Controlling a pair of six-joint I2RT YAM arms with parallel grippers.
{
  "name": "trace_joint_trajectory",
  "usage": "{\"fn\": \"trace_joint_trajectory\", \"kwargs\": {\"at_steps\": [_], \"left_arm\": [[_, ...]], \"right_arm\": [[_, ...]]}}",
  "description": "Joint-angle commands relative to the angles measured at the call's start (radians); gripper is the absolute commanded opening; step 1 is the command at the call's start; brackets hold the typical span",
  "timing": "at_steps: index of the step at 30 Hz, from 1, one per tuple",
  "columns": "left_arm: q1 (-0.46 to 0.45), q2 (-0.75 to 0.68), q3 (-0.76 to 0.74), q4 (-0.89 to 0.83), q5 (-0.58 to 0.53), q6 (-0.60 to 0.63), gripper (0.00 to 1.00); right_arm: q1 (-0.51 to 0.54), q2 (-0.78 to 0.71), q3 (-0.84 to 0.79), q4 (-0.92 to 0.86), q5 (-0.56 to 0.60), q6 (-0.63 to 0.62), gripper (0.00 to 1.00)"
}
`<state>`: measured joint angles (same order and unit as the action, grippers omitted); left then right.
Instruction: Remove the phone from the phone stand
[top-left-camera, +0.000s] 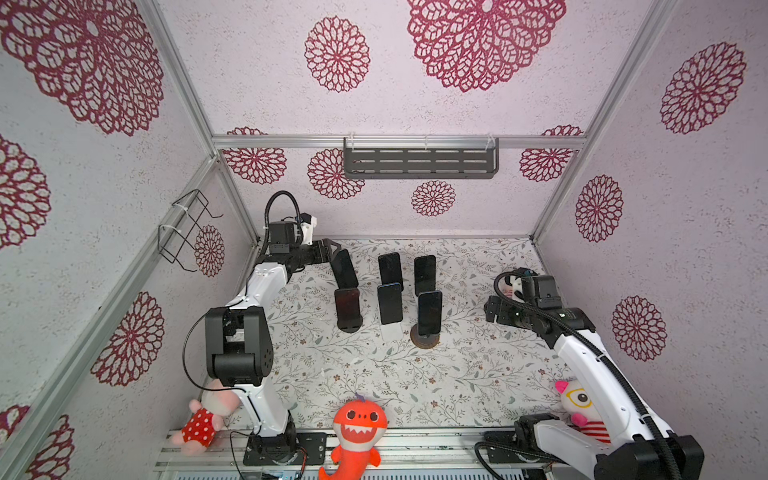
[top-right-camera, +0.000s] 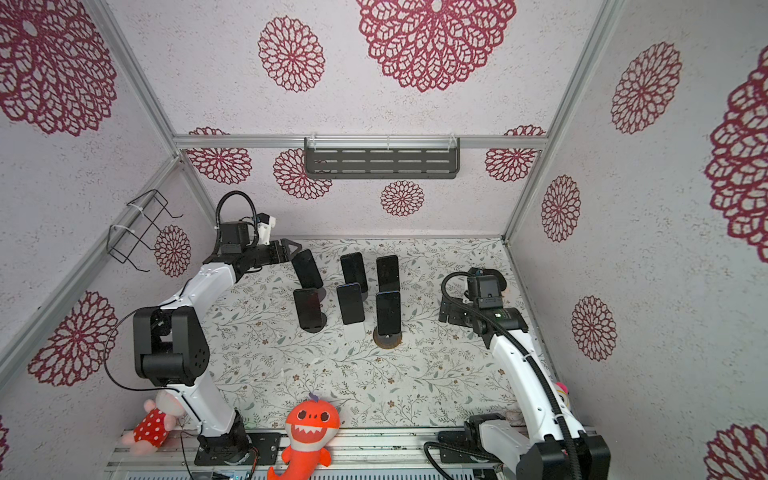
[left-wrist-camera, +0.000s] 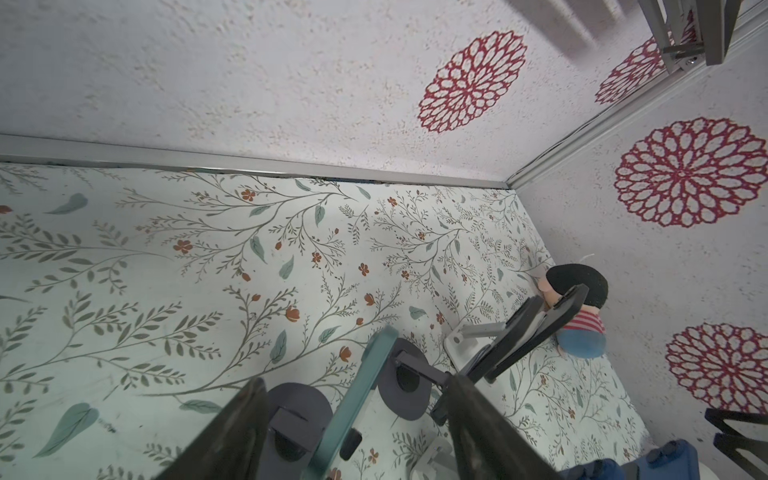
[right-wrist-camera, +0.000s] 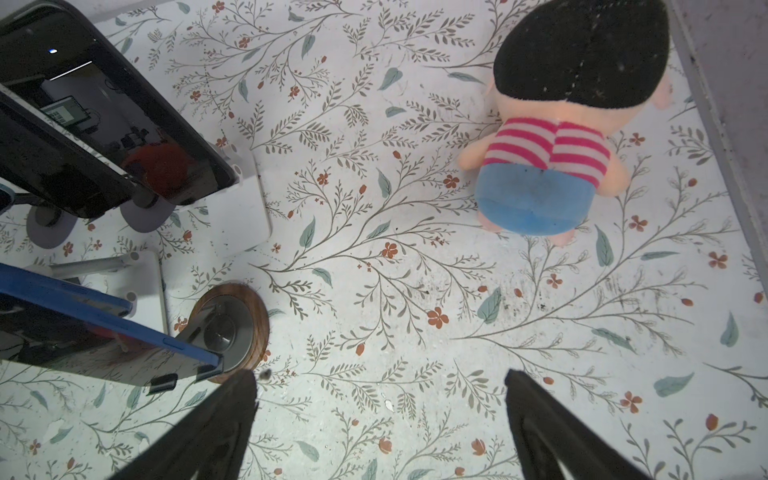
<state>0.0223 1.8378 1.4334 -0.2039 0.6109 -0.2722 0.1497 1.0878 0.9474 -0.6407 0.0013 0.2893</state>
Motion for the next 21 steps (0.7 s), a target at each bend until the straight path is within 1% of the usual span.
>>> {"fn": "trace_joint_trajectory", "kwargs": {"at_steps": [1,4,9,12,14,16,21], "left_arm": [[0.002,0.029,0.022,0.033,0.07,0.036,0.67],[0.002,0.046,0.026,0.024,0.088,0.052,0.64],[0.002,0.047,-0.003,0.065,0.119,0.063,0.57],[0.002,0.05,-0.016,0.076,0.123,0.064,0.5],[0.002,0.056,-0.016,0.073,0.12,0.064,0.48],[0.002,0.066,-0.012,0.061,0.113,0.066,0.44],[0.002,0.077,-0.014,0.054,0.115,0.073,0.43]], "right_arm": [[0.005,-0.011,-0.014,0.009,-0.002,-0.016,0.96],[0.005,-0.005,-0.021,0.017,-0.004,-0.016,0.96],[0.005,0.006,-0.031,0.023,-0.012,-0.025,0.96],[0.005,0.014,-0.035,0.021,-0.009,-0.033,0.97],[0.005,0.018,-0.039,0.024,-0.009,-0.037,0.97],[0.005,0.023,-0.044,0.026,-0.008,-0.041,0.97],[0.006,0.04,-0.044,0.022,-0.001,-0.049,0.97]]}}
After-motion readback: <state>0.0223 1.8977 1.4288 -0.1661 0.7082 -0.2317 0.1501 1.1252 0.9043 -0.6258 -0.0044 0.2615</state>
